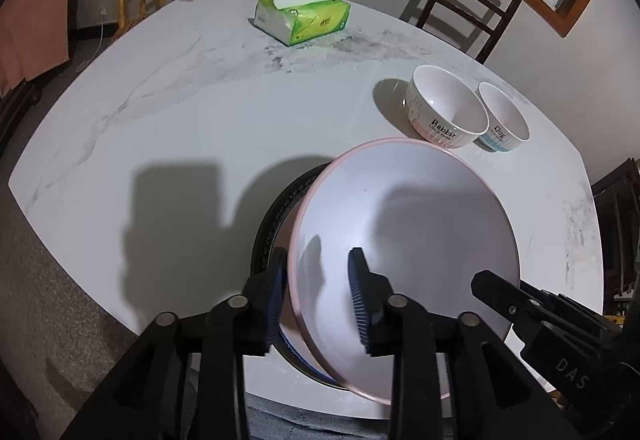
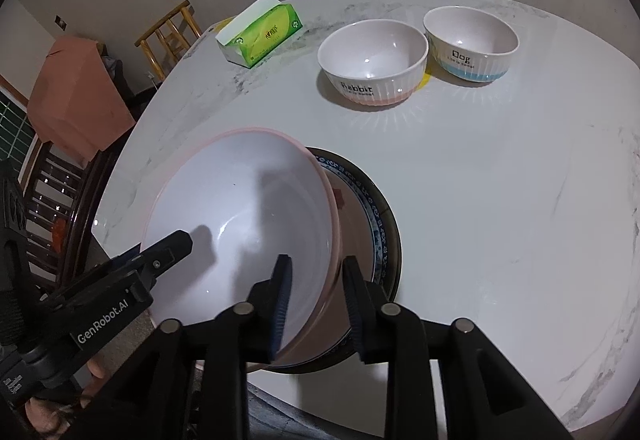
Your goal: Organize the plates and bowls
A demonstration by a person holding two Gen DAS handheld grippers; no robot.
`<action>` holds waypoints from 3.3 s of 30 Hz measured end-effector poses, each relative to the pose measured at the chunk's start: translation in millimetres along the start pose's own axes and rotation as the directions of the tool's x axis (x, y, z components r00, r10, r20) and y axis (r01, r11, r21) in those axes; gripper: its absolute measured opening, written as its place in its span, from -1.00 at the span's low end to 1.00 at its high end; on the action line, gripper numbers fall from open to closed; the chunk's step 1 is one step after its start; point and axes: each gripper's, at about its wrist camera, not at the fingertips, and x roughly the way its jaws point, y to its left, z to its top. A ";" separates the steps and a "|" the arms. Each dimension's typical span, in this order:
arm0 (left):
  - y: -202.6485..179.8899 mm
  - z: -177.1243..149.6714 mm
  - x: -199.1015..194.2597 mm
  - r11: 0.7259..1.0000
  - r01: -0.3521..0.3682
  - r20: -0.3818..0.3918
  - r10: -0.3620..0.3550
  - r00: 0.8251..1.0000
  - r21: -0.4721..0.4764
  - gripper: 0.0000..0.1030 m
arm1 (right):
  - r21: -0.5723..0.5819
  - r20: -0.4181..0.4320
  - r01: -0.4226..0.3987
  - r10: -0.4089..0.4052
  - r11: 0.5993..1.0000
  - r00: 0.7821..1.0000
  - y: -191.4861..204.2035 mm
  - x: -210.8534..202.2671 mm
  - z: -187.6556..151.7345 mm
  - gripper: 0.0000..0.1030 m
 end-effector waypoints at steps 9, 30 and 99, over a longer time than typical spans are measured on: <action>-2.1 1.8 -3.3 1.000 -0.003 0.016 0.003 1.000 0.014 -0.33 | -0.020 0.019 -0.004 0.005 1.000 1.000 3.1 -0.4 0.2 -0.38; -97.1 2.2 -17.4 0.985 0.080 0.041 -0.087 0.995 0.152 -0.74 | 0.138 0.165 0.120 -0.142 0.983 0.976 -78.5 -73.5 -15.3 -0.48; -93.4 58.6 25.0 0.986 0.057 0.003 -0.058 0.998 0.156 -0.37 | 0.002 0.122 0.152 -0.151 0.988 0.981 -84.0 -45.1 57.3 -0.44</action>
